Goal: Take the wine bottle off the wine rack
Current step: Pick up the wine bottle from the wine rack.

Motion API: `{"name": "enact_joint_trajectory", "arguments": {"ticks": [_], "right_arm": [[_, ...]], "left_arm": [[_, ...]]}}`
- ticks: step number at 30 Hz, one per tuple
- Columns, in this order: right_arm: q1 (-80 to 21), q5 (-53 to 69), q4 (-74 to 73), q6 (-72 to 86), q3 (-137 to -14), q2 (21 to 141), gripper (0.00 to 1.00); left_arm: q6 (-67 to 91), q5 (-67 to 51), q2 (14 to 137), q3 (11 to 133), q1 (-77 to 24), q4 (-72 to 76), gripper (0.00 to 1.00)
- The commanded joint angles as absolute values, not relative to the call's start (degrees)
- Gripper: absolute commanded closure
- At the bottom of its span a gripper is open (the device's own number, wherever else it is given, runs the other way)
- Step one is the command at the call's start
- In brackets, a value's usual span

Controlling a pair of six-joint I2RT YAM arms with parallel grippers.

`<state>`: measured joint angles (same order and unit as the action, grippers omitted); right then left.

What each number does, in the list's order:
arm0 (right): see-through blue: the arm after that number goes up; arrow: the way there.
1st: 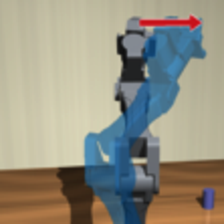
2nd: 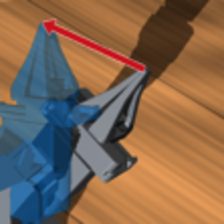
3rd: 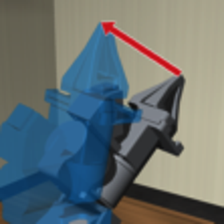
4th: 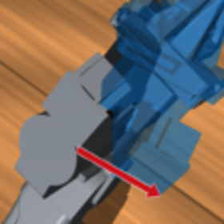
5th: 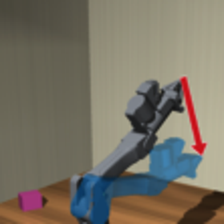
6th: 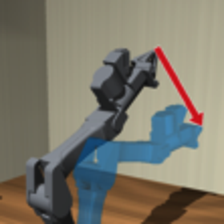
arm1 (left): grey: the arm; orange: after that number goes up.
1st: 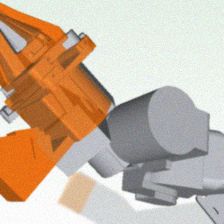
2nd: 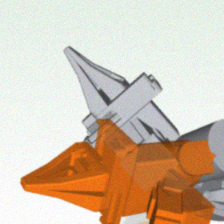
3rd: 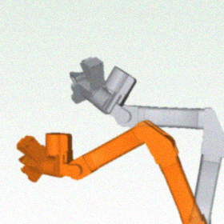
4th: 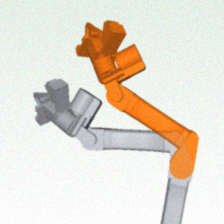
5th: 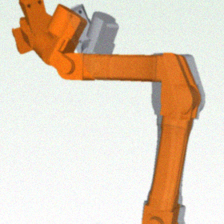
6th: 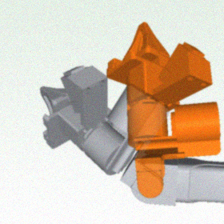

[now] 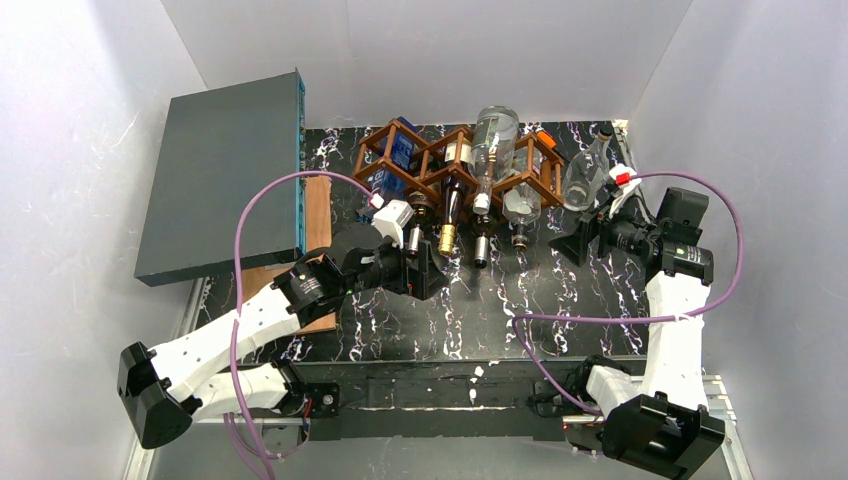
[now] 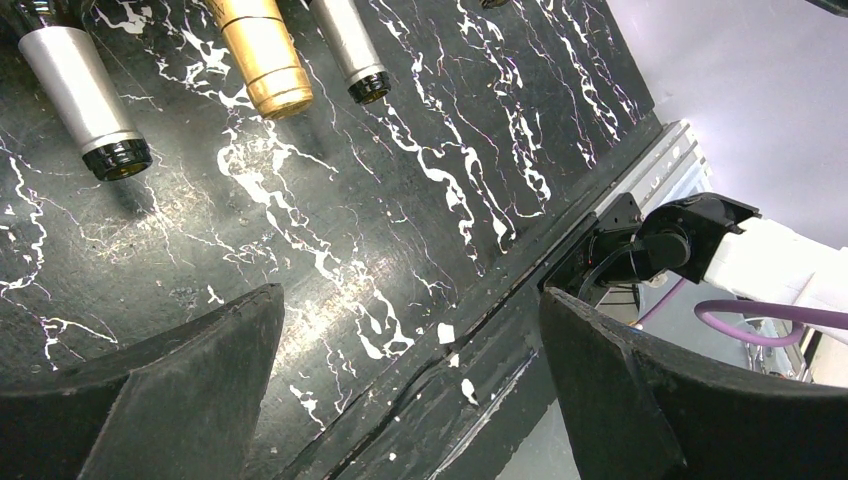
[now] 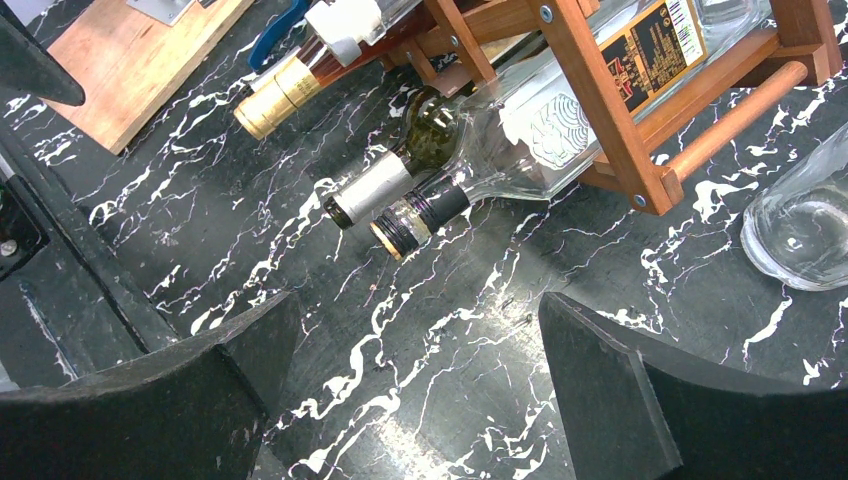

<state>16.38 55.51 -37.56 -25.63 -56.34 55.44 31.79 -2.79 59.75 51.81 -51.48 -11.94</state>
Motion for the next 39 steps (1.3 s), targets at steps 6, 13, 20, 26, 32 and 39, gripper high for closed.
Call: {"name": "enact_joint_trajectory", "arguments": {"ticks": [6, 13, 20, 26, 32, 39], "right_arm": [[16.32, 56.77, -36.30, -26.02, -55.71, 54.67, 0.02], [16.26, 56.77, -36.30, -26.09, -55.69, 54.62, 0.02], [16.26, 56.78, -36.39, -26.06, -55.75, 54.77, 0.01], [16.26, 56.78, -36.36, -26.10, -55.80, 54.86, 0.02], [16.26, 56.82, -36.39, -26.19, -55.81, 54.99, 0.02], [16.17, 56.78, -36.41, -26.27, -55.87, 55.10, 0.02]], "left_arm": [[31.73, -3.60, 59.87, 54.03, -51.01, -10.94, 0.02], [31.73, -3.78, 59.89, 54.14, -50.88, -10.99, 0.02], [31.73, -3.95, 60.27, 54.30, -50.80, -10.81, 0.02], [31.74, -4.31, 60.80, 54.58, -50.57, -10.58, 0.02], [31.82, -4.55, 61.34, 54.73, -50.43, -10.46, 0.02], [31.88, -4.91, 61.96, 55.02, -50.12, -10.12, 0.02]]}}
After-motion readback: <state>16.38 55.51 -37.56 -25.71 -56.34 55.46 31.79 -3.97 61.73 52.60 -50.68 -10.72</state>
